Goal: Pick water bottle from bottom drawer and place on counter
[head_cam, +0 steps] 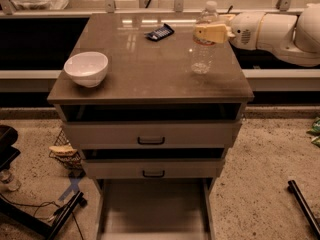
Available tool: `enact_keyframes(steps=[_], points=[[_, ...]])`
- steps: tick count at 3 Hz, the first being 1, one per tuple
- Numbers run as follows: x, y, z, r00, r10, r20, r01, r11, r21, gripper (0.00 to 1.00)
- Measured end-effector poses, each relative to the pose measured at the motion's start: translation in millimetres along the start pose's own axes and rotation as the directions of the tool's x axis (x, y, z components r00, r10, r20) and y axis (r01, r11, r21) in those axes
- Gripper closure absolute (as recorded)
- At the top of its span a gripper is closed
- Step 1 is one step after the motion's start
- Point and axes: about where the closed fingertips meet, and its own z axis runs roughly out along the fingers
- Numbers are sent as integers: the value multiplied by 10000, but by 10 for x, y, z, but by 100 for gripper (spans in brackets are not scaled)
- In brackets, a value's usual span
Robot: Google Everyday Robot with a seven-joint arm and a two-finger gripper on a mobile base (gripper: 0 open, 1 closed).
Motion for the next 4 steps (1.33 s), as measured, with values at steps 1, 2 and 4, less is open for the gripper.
enact_keyframes(steps=[1, 2, 4], points=[[157, 16, 159, 9991, 234, -351, -245, 9992, -326, 100], [369, 39, 231, 9964, 742, -422, -761, 9961, -453, 100], [335, 49, 227, 9959, 815, -404, -833, 9955, -459, 85]])
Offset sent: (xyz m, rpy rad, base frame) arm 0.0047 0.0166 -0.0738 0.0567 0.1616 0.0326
